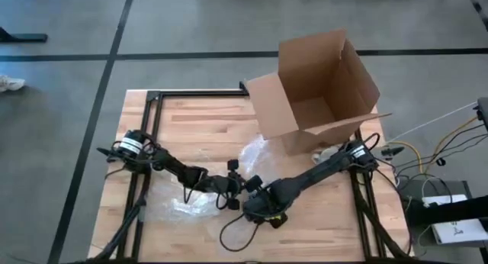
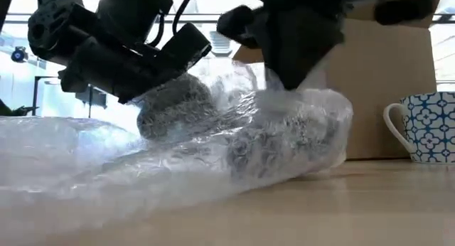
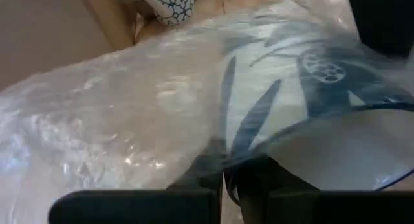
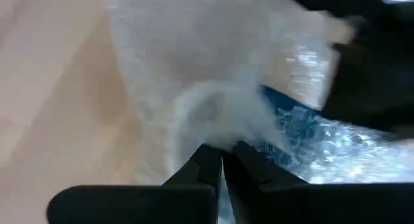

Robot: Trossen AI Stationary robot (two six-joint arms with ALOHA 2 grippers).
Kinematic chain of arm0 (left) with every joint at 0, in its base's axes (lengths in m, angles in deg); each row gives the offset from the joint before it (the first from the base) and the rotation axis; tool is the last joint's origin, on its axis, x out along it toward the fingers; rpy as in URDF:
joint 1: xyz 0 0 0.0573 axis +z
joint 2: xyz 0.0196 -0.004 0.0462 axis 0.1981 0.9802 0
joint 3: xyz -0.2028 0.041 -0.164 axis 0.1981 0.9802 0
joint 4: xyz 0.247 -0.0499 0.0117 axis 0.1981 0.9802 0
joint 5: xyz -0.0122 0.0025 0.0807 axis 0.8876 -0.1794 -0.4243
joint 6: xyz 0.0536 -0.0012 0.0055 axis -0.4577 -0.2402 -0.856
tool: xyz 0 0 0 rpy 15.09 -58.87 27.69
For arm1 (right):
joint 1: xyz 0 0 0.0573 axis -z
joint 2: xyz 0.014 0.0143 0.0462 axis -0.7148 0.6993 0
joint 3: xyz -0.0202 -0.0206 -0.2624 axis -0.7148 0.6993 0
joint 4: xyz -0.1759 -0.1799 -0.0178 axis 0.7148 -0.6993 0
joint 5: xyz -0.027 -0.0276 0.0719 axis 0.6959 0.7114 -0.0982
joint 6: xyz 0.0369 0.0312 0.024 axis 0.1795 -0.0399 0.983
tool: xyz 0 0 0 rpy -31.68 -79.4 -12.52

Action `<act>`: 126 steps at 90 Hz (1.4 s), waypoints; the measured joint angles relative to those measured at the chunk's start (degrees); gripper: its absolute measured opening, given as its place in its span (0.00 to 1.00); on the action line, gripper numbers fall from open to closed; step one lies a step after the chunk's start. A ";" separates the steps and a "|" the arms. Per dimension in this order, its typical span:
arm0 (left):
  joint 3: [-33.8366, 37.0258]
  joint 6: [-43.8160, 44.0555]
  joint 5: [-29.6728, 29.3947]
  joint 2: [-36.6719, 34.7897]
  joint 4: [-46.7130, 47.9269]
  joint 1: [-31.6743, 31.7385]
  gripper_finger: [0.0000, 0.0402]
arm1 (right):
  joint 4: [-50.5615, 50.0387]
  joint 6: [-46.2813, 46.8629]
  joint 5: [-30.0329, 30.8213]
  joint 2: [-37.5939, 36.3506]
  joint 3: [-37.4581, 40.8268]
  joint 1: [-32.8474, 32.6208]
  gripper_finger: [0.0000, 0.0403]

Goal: Wrap mug
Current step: Wrap the blue mug with the right bubble wrap

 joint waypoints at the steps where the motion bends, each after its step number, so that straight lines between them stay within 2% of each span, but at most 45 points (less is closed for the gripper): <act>1: 0.00 -0.03 0.01 0.00 0.00 -0.01 0.01 | 0.18 -0.02 -0.21 0.04 0.17 0.00 0.00; 23: -0.02 -0.74 -0.27 0.00 -0.46 -0.09 0.01 | 3.69 1.02 -3.32 0.12 4.39 0.48 0.00; 33: 0.00 -1.04 -0.18 0.00 -1.31 -0.09 0.01 | 4.42 4.83 -6.55 0.20 5.08 1.22 0.00; 42: 0.00 -1.50 -0.15 0.00 -1.89 -0.22 0.01 | 4.75 14.01 -9.71 0.27 5.22 2.21 0.00; 53: -0.23 -1.54 -0.13 -0.07 -1.84 -0.32 0.01 | 5.16 30.50 -15.61 0.32 5.25 4.14 0.00; 59: -0.51 -1.80 -0.12 -0.07 -1.78 -0.52 0.01 | 5.35 39.45 -16.56 0.34 5.27 4.71 0.00; 66: -0.72 -2.63 -0.52 -0.19 -1.65 -1.02 0.01 | 5.38 44.48 -16.84 0.34 5.27 4.81 0.00; 79: -0.81 -2.87 -0.51 -2.26 1.90 -1.58 0.01 | 5.37 46.51 -16.25 0.34 5.30 4.45 0.00; 103: -0.72 -0.87 -0.25 -11.09 18.45 -2.73 0.01 | 7.20 46.81 -12.73 0.38 5.32 4.08 0.00; 126: -0.59 -0.87 0.22 -13.87 22.80 -2.99 0.06 | 11.54 43.98 -12.90 0.53 5.57 4.07 0.00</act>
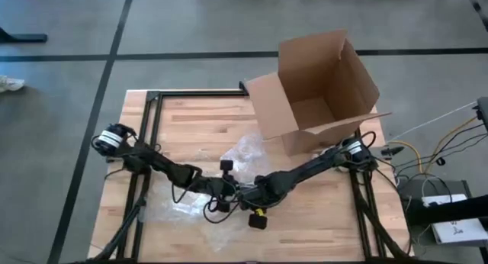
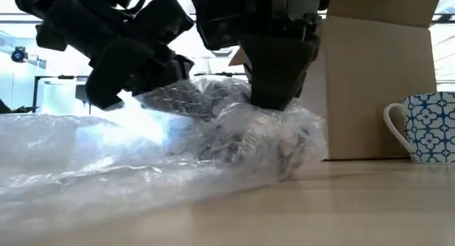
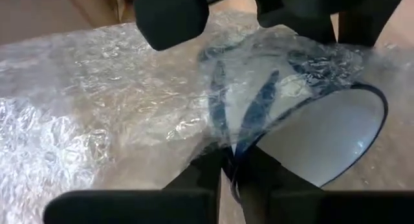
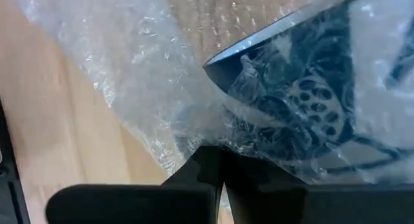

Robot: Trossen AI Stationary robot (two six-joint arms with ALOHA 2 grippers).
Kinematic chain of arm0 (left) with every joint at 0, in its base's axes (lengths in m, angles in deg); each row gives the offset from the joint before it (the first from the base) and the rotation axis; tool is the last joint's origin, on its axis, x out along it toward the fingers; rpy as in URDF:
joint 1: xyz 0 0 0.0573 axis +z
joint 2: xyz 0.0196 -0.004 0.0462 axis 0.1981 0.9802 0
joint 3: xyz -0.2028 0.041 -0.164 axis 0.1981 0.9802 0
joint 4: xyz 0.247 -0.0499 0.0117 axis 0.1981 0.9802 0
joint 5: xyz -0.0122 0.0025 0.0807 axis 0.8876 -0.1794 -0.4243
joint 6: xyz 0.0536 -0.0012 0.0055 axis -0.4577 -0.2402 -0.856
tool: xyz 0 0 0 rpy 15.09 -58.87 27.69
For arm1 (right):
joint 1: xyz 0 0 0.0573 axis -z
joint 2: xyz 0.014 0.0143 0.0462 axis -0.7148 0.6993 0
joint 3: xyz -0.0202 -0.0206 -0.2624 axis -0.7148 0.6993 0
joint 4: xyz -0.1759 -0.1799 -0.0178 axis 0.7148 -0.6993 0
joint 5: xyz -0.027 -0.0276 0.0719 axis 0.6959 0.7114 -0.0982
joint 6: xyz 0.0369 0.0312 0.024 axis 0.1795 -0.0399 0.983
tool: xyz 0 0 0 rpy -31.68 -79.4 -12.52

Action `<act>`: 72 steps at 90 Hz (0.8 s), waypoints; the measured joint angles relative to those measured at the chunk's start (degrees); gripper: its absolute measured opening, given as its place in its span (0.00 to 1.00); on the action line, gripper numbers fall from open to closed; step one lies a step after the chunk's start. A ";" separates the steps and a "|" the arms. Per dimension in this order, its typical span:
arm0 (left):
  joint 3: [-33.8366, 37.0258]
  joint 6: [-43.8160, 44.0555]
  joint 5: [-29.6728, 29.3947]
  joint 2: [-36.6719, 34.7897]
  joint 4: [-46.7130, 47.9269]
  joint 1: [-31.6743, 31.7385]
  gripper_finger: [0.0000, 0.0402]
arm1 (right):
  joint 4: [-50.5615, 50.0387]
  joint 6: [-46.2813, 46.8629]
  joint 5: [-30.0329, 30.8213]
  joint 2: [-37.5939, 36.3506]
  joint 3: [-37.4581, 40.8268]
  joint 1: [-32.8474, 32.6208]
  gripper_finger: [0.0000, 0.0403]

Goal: Wrap mug
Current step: Wrap the blue mug with the right bubble wrap

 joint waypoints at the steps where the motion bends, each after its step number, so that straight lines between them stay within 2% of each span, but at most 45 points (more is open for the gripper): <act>1: 0.00 0.20 0.05 -0.01 0.04 0.00 0.06 | 0.06 -0.02 0.00 0.00 0.02 0.00 0.00; 11: -0.02 2.10 0.16 0.03 -0.03 -0.02 0.14 | 0.73 -0.21 0.24 0.08 0.66 0.15 0.00; 28: -0.13 4.27 -0.29 -2.85 4.60 0.04 0.34 | 1.13 -0.12 2.23 0.10 1.42 0.13 0.00; 42: -0.20 5.68 2.15 -10.12 15.07 -0.11 0.48 | 1.63 0.22 2.46 0.11 1.60 0.13 0.00; 54: -0.20 9.67 4.17 -19.21 24.79 -0.13 0.55 | 2.18 0.25 2.58 0.09 1.68 0.13 0.00; 63: -0.20 8.72 0.45 -25.89 27.39 -0.15 0.57 | 2.39 0.23 2.75 0.09 1.68 0.13 0.00; 72: -0.20 2.09 -6.79 -30.33 25.09 -0.09 0.56 | 2.47 0.23 2.77 0.09 1.68 0.15 0.00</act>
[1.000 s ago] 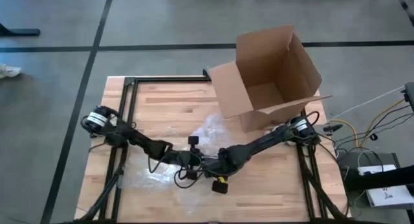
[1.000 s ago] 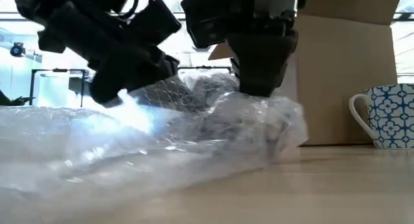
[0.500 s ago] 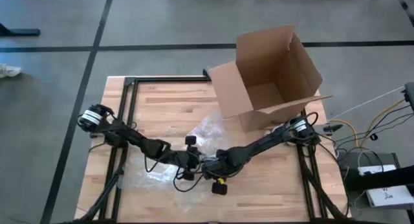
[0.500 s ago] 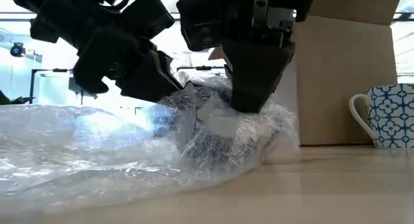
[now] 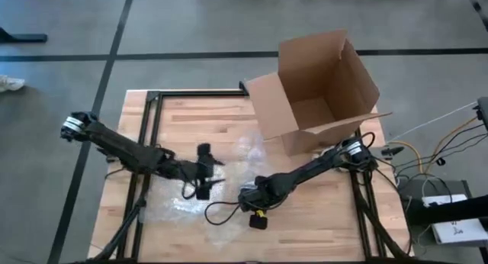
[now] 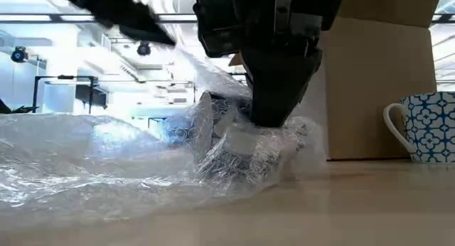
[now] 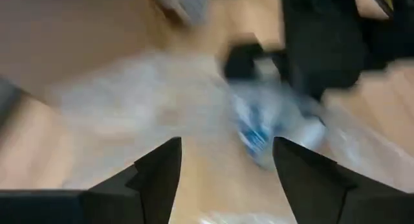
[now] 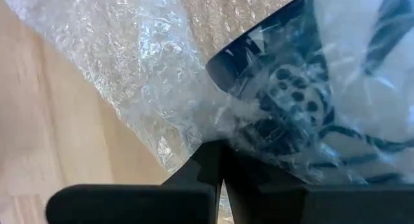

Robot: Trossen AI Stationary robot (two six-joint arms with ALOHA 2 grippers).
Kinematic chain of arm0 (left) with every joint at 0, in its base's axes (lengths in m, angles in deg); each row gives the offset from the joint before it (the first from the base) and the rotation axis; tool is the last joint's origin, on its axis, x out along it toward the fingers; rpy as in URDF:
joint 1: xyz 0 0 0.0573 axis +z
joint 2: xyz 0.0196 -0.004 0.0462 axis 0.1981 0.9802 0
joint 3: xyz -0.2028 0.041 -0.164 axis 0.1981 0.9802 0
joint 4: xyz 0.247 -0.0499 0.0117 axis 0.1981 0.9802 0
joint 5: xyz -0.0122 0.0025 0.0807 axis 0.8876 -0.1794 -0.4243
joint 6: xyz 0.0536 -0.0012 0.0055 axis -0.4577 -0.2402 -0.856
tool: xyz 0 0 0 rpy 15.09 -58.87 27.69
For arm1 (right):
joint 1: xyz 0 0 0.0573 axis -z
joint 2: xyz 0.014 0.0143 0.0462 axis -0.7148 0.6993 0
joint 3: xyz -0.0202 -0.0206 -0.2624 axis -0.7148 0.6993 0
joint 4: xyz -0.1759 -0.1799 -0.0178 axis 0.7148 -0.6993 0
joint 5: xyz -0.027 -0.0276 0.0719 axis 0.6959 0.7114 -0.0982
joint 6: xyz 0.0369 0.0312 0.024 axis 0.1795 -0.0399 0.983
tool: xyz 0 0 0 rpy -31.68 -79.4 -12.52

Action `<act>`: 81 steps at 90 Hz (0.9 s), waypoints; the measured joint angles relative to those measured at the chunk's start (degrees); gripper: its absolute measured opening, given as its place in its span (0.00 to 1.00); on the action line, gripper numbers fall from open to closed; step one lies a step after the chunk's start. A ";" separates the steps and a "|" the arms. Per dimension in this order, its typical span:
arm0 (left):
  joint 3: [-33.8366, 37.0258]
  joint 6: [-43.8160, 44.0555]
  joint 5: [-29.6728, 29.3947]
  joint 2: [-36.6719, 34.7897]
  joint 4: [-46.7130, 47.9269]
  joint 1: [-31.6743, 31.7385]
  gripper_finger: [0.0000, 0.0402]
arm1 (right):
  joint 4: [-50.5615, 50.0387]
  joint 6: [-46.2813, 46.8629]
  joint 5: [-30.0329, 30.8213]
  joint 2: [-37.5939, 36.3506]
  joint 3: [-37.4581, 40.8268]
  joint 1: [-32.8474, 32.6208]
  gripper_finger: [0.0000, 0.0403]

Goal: Wrap mug
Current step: Wrap the blue mug with the right bubble wrap

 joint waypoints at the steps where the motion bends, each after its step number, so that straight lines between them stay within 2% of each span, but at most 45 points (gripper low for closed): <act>1: 0.00 -0.98 -0.65 -0.35 -0.33 0.00 0.56 | 0.03 0.00 0.01 0.00 0.00 0.00 0.00; 9: 0.00 -8.25 -4.25 -2.10 -3.37 0.59 0.57 | 0.13 0.04 0.02 0.00 0.00 0.00 0.00; 17: 0.00 -11.76 -3.12 -2.77 -5.03 2.93 0.59 | 0.15 0.04 0.02 0.00 0.00 0.00 0.00; 22: 0.00 -12.24 0.87 -2.80 -7.40 6.01 0.60 | 0.17 0.06 0.02 0.00 0.00 0.00 0.00; 30: 0.00 -12.22 12.42 -1.05 -12.32 12.28 0.61 | 0.29 0.11 0.02 0.00 0.00 0.00 0.00; 38: 0.00 -13.51 23.79 3.13 -17.06 18.63 0.60 | 0.35 0.09 0.02 0.00 0.00 0.00 0.00; 46: 0.00 -16.12 32.03 9.00 -22.79 23.06 0.58 | 0.40 0.11 0.00 0.00 0.00 0.00 0.00; 52: -0.05 -17.61 36.24 14.11 -27.00 24.91 0.57 | 0.40 0.09 -0.01 0.00 0.00 0.00 0.00; 60: -1.49 -18.28 38.70 20.63 -29.85 26.27 0.57 | 0.42 0.09 -0.01 0.00 -0.01 0.00 0.00; 73: -7.22 -18.86 44.26 29.37 -30.00 27.85 0.61 | 0.44 0.09 -0.04 0.00 -0.02 0.00 0.00; 81: -11.13 -18.89 46.96 34.55 -25.30 28.00 0.64 | 0.44 0.09 -0.16 0.00 -0.02 0.00 0.00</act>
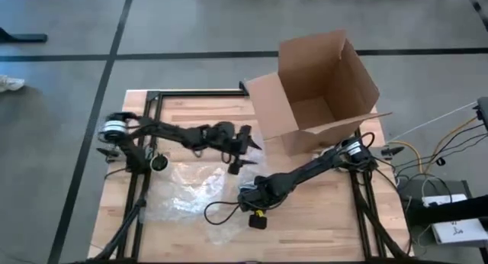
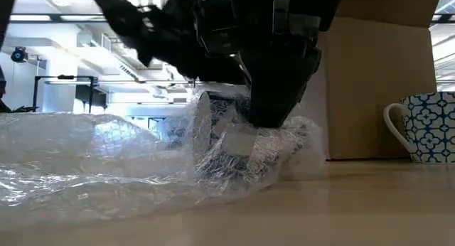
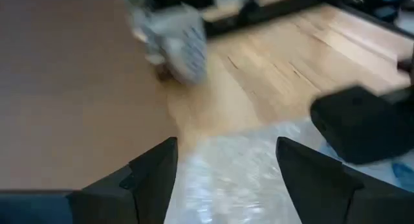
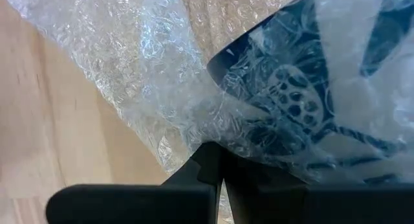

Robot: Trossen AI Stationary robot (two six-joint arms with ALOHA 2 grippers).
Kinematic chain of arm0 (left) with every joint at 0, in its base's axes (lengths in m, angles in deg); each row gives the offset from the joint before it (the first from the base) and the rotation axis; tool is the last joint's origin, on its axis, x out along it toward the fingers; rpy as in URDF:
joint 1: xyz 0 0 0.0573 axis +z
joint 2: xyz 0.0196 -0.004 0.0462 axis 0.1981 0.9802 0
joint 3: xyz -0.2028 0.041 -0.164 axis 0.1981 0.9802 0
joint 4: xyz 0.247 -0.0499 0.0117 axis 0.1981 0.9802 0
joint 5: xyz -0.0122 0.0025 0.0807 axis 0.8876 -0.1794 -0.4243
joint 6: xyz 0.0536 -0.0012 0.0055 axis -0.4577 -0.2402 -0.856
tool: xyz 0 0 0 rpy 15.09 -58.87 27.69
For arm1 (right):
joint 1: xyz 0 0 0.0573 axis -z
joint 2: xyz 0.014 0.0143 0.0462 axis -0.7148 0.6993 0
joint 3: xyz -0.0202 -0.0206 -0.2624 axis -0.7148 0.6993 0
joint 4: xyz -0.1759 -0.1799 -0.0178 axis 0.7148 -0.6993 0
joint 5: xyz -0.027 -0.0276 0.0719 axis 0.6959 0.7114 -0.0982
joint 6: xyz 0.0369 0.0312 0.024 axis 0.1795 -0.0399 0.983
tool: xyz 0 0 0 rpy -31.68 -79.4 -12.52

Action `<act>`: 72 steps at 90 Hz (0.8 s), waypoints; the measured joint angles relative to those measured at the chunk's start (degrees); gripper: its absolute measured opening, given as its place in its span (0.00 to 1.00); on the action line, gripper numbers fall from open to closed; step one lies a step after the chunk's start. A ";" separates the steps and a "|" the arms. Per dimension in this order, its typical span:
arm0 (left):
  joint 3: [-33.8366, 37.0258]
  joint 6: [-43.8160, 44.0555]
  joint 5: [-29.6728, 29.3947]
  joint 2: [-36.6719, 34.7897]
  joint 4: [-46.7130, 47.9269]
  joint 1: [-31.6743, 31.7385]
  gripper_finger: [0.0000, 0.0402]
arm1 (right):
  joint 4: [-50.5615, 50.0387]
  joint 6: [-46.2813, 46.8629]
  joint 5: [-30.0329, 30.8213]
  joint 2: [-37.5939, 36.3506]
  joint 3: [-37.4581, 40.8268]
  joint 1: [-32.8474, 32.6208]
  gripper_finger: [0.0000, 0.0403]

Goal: Wrap mug
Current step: Wrap the blue mug with the right bubble wrap

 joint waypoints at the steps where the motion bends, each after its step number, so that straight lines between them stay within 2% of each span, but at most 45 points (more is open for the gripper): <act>1: -0.51 -0.04 0.03 0.55 0.74 0.00 0.64 | 0.00 0.00 -0.01 0.00 0.00 0.00 0.00; 21: -7.24 -1.46 0.37 6.56 21.07 0.02 0.69 | -0.90 -0.10 -0.02 -0.01 -0.07 0.00 0.00; 41: -5.53 3.00 -0.25 2.37 33.52 -0.45 0.67 | -1.31 -1.24 0.12 -0.02 -0.04 0.02 0.00; 51: -1.90 5.95 -4.21 -2.22 34.64 -0.97 0.64 | -3.05 -2.94 0.17 -0.02 -0.07 0.02 0.00; 61: 3.22 7.05 -12.89 -8.75 33.84 -1.59 0.60 | -4.92 -4.87 0.24 -0.04 -0.07 0.04 0.00; 72: 11.17 6.97 -17.23 -18.41 24.66 -1.12 0.55 | -5.68 -7.25 0.20 -0.04 -0.07 0.07 0.00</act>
